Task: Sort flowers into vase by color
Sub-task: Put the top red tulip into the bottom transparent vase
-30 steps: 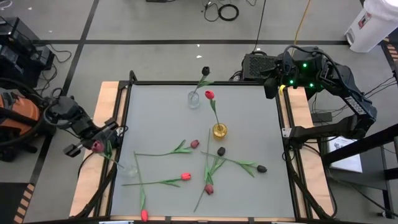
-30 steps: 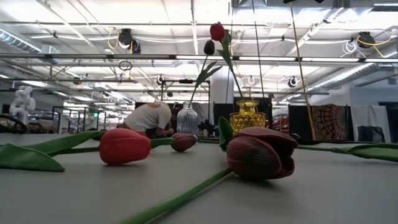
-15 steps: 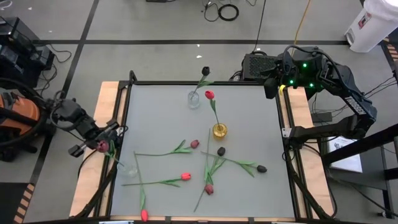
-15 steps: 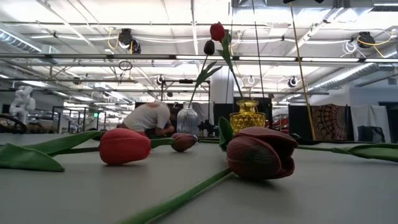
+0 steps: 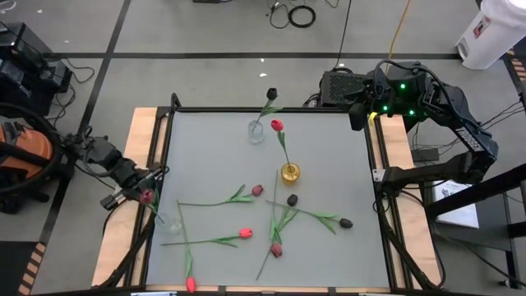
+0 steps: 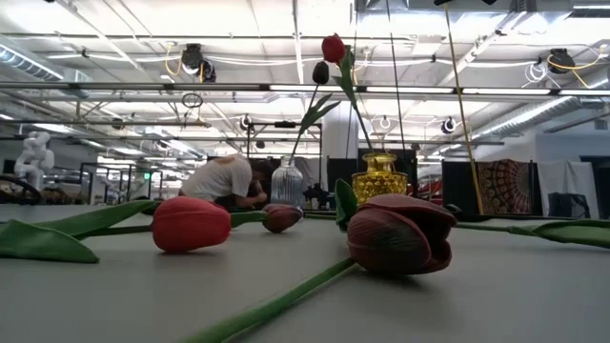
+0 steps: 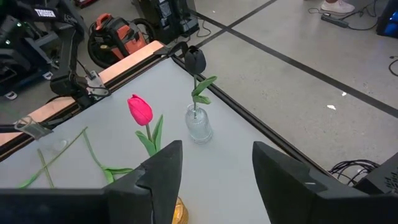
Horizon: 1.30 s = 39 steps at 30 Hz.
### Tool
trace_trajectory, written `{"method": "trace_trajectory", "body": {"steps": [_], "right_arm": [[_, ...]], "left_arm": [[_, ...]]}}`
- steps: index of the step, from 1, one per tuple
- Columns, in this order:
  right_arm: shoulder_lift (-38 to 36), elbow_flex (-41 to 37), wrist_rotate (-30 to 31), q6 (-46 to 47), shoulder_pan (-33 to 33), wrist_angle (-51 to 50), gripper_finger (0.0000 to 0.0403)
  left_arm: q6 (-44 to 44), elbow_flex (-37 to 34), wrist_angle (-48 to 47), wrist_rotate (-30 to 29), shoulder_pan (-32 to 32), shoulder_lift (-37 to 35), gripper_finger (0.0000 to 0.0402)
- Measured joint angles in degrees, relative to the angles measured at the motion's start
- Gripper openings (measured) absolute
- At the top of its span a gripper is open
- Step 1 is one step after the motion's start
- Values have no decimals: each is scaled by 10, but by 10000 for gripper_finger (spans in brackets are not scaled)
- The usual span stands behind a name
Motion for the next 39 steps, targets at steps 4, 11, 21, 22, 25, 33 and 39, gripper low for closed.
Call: {"method": "trace_trajectory", "body": {"steps": [4,11,21,22,25,33,39], "right_arm": [[0,0,0,0,0,0,187],[0,0,0,0,0,0,187],[0,0,0,0,0,0,187],[0,0,0,0,0,0,187],[0,0,0,0,0,0,187],[0,0,0,0,0,0,187],[0,0,0,0,0,0,187]], "left_arm": [[-9,-13,6,0,0,-2,3],[-13,-29,6,1,0,-2,3],[-16,-30,5,1,0,-2,34],[-15,-30,4,1,0,-2,35],[-15,-39,3,1,0,-2,37],[-19,-43,7,4,0,-2,39],[-30,-42,6,32,0,-2,40]]}}
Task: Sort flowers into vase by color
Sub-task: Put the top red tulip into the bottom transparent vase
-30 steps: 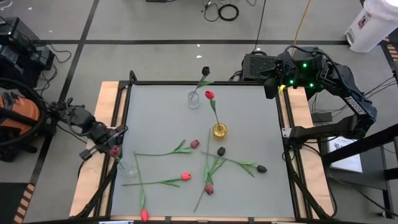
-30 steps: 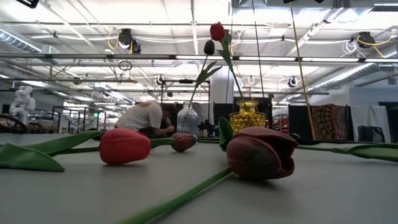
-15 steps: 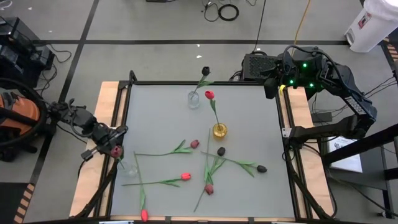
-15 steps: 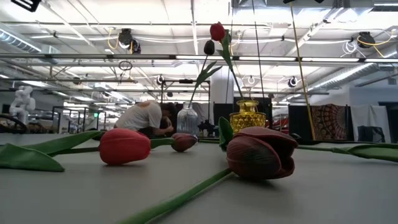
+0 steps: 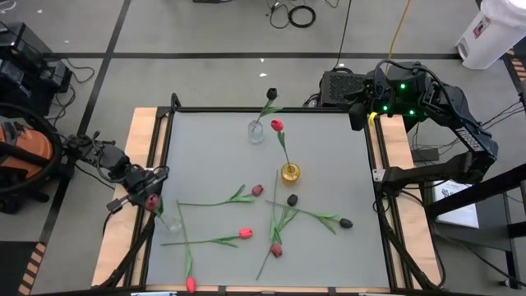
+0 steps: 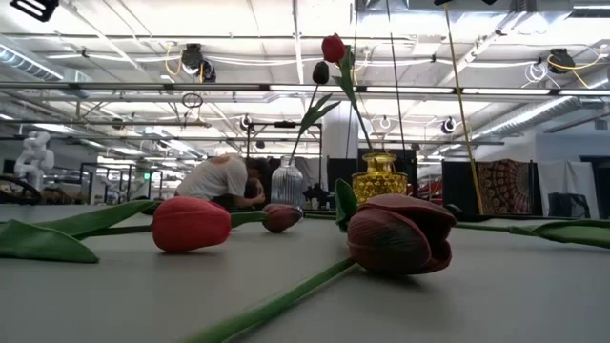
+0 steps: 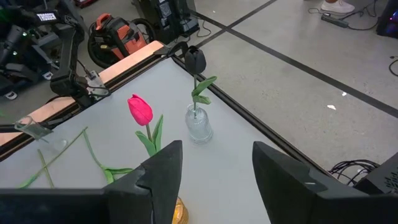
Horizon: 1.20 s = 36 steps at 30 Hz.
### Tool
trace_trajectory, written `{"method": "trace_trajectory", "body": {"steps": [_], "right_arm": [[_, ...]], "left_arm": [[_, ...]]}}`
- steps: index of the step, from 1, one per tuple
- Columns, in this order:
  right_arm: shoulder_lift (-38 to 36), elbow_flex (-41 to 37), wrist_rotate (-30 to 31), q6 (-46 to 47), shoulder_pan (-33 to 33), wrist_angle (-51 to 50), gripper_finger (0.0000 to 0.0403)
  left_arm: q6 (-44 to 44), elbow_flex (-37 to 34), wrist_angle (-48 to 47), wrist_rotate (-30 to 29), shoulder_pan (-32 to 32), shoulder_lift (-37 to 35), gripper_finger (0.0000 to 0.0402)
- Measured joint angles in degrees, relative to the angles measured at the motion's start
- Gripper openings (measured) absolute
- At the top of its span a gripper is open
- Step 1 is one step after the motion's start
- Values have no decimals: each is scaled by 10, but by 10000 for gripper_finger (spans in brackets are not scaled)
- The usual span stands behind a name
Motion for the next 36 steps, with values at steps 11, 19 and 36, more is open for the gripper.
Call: {"method": "trace_trajectory", "body": {"steps": [11,19,36], "right_arm": [[0,0,0,0,0,0,187],[0,0,0,0,0,0,187],[0,0,0,0,0,0,187]], "left_arm": [[-14,0,0,9,0,0,41],[-15,1,0,16,0,0,71],[-30,28,-104,15,0,0,153]]}}
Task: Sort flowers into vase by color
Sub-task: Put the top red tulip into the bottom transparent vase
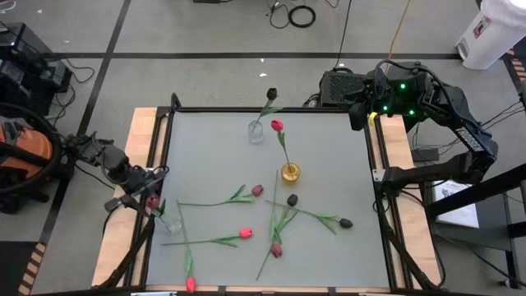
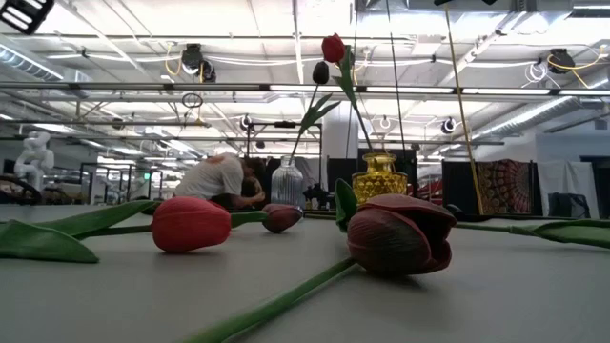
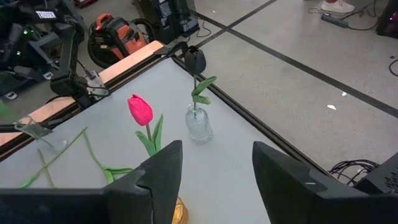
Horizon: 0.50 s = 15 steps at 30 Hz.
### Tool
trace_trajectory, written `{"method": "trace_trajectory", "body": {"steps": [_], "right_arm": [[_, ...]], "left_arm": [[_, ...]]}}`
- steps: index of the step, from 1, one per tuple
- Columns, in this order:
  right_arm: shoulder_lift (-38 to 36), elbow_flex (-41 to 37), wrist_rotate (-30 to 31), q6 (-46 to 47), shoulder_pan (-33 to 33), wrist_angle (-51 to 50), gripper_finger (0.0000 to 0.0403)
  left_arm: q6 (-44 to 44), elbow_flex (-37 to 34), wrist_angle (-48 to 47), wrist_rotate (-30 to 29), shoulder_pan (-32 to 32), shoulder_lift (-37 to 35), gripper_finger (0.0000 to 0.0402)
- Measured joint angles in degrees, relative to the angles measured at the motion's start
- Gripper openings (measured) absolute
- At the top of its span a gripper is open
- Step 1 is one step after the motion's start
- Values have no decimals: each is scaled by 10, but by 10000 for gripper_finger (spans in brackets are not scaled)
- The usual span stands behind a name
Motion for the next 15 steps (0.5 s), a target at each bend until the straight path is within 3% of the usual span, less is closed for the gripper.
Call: {"method": "trace_trajectory", "body": {"steps": [15], "right_arm": [[0,0,0,0,0,0,187]], "left_arm": [[35,94,-111,-24,0,0,153]]}}
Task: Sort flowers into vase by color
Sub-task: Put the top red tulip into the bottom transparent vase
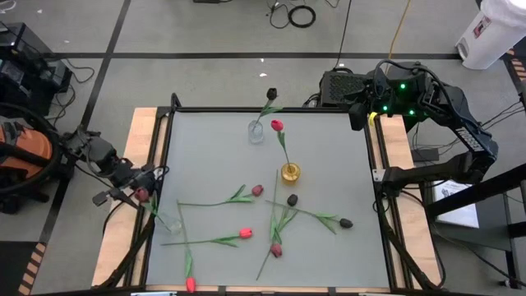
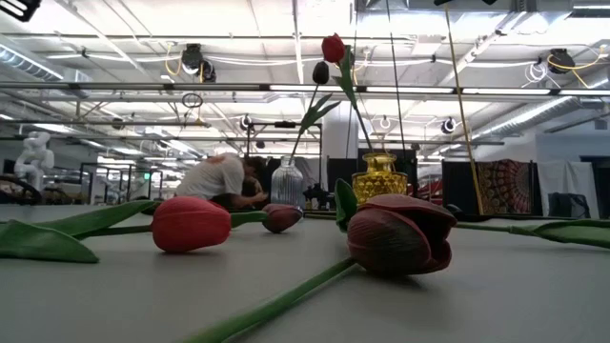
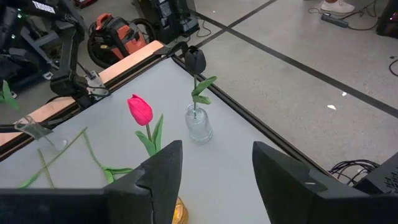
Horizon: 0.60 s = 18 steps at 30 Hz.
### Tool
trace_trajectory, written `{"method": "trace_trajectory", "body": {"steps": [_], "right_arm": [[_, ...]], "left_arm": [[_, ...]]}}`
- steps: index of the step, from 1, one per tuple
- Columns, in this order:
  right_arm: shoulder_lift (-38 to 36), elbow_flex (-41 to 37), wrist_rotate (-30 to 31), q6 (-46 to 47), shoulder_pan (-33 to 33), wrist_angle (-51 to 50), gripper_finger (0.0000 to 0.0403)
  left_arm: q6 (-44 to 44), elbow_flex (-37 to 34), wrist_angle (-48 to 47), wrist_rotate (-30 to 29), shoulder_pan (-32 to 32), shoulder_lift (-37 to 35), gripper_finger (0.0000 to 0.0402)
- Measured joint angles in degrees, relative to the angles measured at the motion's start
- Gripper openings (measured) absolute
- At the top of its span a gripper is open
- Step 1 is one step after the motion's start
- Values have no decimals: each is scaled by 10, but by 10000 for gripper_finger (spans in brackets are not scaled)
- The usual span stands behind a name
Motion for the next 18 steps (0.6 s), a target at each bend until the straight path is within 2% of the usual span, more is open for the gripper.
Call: {"method": "trace_trajectory", "body": {"steps": [6,14,18], "right_arm": [[0,0,0,0,0,0,187],[0,0,0,0,0,0,187],[0,0,0,0,0,0,187]], "left_arm": [[0,24,-51,0,0,0,153],[11,19,-96,-1,0,0,153],[18,18,-121,-20,0,0,153]]}}
